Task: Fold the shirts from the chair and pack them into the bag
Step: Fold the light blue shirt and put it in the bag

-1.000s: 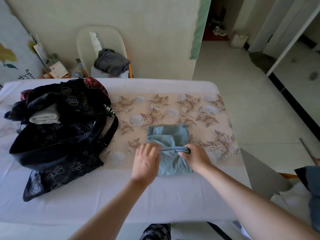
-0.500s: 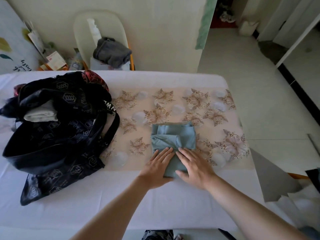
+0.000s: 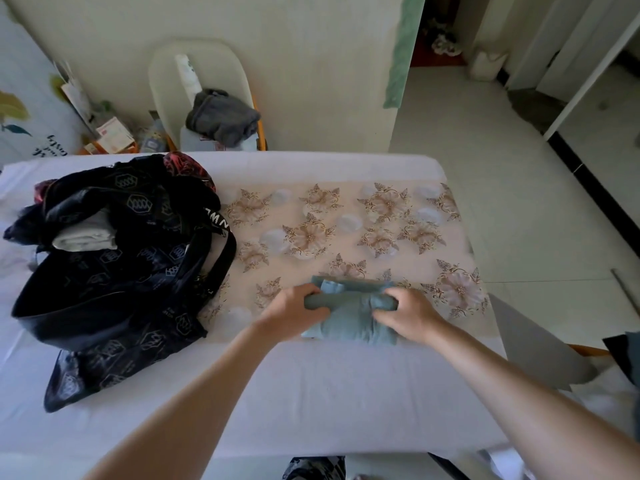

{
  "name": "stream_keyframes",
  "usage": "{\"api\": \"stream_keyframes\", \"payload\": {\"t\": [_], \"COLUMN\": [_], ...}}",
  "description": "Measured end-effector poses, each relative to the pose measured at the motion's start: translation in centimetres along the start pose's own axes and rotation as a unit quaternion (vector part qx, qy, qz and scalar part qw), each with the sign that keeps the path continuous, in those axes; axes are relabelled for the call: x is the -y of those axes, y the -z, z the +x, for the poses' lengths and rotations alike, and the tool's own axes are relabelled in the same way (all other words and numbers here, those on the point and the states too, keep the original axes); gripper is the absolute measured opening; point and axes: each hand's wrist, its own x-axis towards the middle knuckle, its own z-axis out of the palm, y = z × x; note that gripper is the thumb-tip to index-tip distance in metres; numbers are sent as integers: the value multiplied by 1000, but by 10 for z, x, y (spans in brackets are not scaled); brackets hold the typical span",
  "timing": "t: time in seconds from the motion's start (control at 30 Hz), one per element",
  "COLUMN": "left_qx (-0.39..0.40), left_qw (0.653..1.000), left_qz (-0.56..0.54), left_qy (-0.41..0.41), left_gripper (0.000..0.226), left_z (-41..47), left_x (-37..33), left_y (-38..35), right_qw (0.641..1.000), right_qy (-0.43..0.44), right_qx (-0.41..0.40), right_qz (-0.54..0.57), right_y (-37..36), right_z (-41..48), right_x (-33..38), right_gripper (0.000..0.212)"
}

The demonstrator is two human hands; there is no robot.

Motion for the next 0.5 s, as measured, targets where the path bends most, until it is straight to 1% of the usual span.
{"api": "stream_keyframes", "payload": {"t": [0.07,0.1,0.13,0.17,0.2,0.23,0.27,0.3,0.33,0.4,0.43,0.47,0.5], "left_qx": [-101,-158,-212,-250,-263,-247,-213,-174,-137,-100,-89,-79,-66], "left_qw": [994,987,976,960,943,931,923,919,918,924,930,935,939], "left_qz": [-39,-22,26,89,139,174,203,232,261,287,282,274,267], "left_qy": [22,6,-37,-94,-152,-206,-248,-269,-266,-232,-218,-211,-208], "left_gripper": [28,29,29,30,31,33,36,41,48,57,58,59,61], "left_z": [6,10,14,18,20,23,26,28,31,39,42,45,48], "left_x": [1,2,4,5,3,2,2,2,4,10,14,16,18], "left_y": [-5,-10,-17,-24,-32,-40,-48,-57,-65,-72,-73,-72,-72], "right_qw": [997,994,991,988,985,981,975,969,959,938,930,929,930], "right_qy": [-12,-17,-26,-38,-57,-80,-101,-99,-63,62,122,160,174], "right_qx": [-76,-105,-129,-147,-161,-175,-188,-205,-228,-248,-233,-191,-141], "right_qz": [26,19,6,-6,-20,-34,-58,-100,-154,-236,-257,-274,-291], "right_y": [0,-1,-4,-7,-10,-12,-14,-16,-20,-30,-35,-40,-45], "right_z": [6,9,15,20,25,29,31,33,35,38,41,44,46], "right_x": [-1,0,1,1,3,5,8,10,12,11,8,5,1], "right_gripper": [17,22,28,34,37,38,39,40,42,44,46,51,58]}}
